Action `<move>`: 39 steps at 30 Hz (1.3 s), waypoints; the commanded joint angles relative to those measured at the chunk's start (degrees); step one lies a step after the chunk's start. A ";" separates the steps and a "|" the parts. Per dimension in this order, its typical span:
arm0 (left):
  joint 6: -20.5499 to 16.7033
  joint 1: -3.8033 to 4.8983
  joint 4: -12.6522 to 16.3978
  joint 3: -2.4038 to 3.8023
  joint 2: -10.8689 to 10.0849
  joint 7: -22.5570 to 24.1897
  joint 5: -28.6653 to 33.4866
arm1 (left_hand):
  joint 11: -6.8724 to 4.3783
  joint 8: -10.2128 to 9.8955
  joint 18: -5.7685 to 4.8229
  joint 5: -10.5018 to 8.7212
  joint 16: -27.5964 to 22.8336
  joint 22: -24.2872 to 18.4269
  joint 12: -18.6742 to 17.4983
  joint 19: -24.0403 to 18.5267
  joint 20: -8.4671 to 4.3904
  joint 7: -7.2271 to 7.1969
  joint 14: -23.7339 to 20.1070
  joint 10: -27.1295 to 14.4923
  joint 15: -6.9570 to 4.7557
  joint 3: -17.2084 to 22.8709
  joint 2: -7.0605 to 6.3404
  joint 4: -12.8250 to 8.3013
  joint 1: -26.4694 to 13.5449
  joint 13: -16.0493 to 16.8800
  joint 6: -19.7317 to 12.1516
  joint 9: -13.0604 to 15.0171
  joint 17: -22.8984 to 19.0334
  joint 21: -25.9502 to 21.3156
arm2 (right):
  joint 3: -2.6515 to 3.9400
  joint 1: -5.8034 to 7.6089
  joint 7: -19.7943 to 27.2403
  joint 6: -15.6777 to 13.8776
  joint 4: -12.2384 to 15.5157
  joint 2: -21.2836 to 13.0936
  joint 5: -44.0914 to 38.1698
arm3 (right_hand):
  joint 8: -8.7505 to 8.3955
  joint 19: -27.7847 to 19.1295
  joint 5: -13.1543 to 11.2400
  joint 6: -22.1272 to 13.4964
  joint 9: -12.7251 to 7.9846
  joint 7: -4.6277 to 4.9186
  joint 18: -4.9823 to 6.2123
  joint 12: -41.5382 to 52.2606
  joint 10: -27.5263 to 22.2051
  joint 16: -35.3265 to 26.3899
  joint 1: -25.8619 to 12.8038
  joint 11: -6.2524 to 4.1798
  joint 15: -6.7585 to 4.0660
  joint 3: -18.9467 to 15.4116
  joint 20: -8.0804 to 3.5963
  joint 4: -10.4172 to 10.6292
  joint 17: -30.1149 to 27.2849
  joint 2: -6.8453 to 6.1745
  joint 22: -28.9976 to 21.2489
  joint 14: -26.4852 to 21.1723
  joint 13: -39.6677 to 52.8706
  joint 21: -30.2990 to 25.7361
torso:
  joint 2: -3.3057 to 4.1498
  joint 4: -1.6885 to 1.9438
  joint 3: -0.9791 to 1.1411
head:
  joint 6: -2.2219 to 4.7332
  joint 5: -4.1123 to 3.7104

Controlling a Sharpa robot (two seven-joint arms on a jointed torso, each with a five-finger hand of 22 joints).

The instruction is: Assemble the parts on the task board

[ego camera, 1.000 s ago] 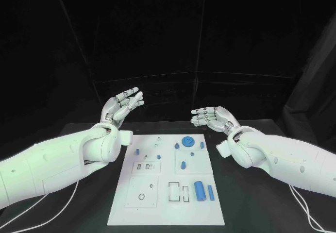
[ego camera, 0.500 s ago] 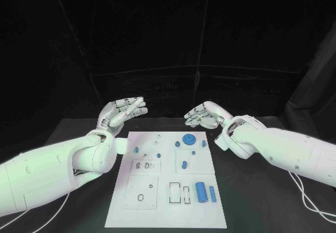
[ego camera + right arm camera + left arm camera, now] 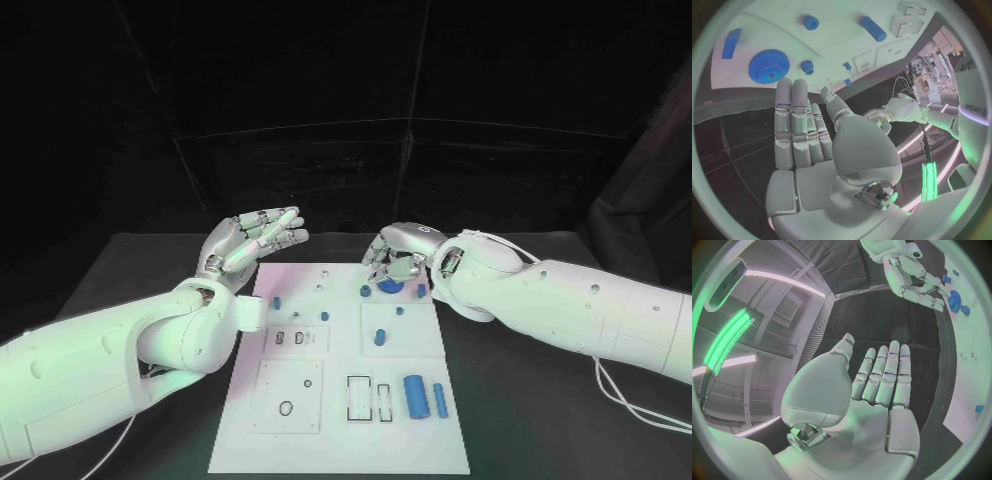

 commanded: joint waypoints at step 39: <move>2.61 0.05 -0.16 0.04 0.11 -1.36 -0.07 | 0.86 -2.09 0.05 -0.21 -1.94 -0.71 -2.06 0.11 0.22 2.68 -0.05 -0.87 0.66 0.01 0.58 -1.57 -0.07 -0.12 -1.44 -0.19 -0.53 -1.93 | 0.08 0.22 -1.84 8.70 -2.09 3.03 -11.50 | 0.10 0.43 -3.68 2.37 0.07 -0.20 -2.21 0.11 2.22 34.32 1.09 -0.49 -0.39 13.41 0.49 -0.27 27.47 1.43 31.06 0.85 -0.01 31.35 | 2.64 0.90 -0.19 | -0.48 -0.38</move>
